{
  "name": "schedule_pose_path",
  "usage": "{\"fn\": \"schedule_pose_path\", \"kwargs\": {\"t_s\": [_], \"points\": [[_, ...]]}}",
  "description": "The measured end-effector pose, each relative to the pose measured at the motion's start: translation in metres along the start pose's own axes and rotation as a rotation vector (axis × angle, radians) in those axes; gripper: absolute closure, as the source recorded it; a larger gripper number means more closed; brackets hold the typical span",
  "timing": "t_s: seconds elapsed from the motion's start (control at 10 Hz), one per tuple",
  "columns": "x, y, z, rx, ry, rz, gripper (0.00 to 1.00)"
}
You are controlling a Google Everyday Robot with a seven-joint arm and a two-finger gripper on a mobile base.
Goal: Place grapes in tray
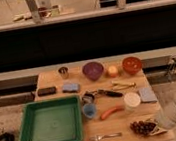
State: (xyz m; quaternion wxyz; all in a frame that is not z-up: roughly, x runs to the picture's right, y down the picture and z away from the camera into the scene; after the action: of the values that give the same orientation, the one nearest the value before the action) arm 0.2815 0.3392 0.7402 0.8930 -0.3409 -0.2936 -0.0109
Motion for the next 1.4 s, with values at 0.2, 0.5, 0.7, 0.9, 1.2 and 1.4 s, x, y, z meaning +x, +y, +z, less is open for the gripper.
{"fn": "schedule_pose_path", "kwargs": {"t_s": [0.2,0.5,0.7,0.9,1.2,1.4], "points": [[-0.035,-0.003,-0.016,0.006,-0.001,-0.044,1.0],[-0.073,-0.007,-0.039,0.021,0.018,-0.104,1.0],[-0.086,-0.017,-0.048,0.029,0.037,-0.142,1.0],[-0.1,-0.035,-0.063,0.045,0.057,-0.185,1.0],[-0.12,-0.058,-0.084,0.063,0.087,-0.238,1.0],[-0.144,-0.07,-0.1,0.077,0.114,-0.286,0.99]]}}
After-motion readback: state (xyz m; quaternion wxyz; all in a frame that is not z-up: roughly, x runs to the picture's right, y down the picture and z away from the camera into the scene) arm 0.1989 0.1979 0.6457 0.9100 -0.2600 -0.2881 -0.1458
